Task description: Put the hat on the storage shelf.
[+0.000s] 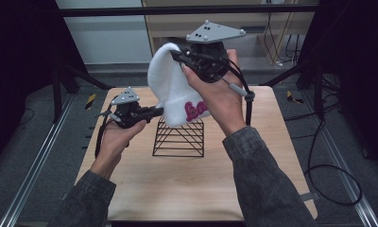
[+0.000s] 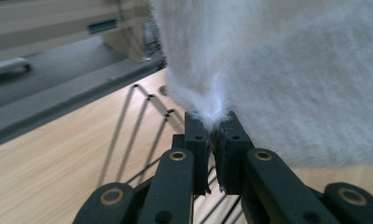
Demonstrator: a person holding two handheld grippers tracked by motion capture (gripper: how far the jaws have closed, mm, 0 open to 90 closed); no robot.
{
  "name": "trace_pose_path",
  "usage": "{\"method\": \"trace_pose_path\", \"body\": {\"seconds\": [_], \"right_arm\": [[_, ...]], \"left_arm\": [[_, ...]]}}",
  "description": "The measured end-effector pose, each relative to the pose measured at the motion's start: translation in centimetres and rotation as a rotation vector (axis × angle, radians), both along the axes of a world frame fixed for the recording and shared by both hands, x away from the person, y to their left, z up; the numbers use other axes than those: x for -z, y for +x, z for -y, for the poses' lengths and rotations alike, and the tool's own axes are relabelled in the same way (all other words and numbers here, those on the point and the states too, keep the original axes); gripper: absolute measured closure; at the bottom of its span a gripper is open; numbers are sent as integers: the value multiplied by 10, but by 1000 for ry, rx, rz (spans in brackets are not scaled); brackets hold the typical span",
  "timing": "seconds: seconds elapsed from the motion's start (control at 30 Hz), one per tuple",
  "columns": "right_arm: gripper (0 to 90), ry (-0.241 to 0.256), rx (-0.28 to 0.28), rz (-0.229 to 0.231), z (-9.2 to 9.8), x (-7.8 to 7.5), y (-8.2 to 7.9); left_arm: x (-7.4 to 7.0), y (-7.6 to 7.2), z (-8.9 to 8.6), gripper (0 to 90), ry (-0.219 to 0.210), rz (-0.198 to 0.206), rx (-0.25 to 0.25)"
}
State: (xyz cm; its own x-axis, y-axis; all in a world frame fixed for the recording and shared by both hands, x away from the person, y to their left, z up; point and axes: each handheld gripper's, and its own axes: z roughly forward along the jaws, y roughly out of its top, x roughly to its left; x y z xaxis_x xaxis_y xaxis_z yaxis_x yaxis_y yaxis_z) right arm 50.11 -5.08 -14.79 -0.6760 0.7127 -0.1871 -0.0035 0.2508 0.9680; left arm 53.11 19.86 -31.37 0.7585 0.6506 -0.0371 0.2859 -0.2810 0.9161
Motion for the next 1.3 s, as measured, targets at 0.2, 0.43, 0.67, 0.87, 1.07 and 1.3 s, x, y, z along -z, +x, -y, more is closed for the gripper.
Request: {"method": "trace_pose_path", "body": {"seconds": [0.2,0.43,0.67,0.87,1.07,1.3], "right_arm": [[828,-6,38,-29,12,12,8],[827,-31,73,-81,16,30,23],[826,-61,107,-143,19,55,43],[827,-52,127,-191,24,75,62],[827,-69,130,-200,25,86,70],[827,-78,123,-217,27,101,69]], "left_arm": [[-8,-5,-13,848,23,31,-71],[-9,-4,-25,850,49,16,-102],[-2,3,-26,850,70,-7,-108],[6,17,-22,851,65,-16,-120],[16,28,-21,852,88,-26,-135],[29,29,-19,852,122,-23,-135]]}}
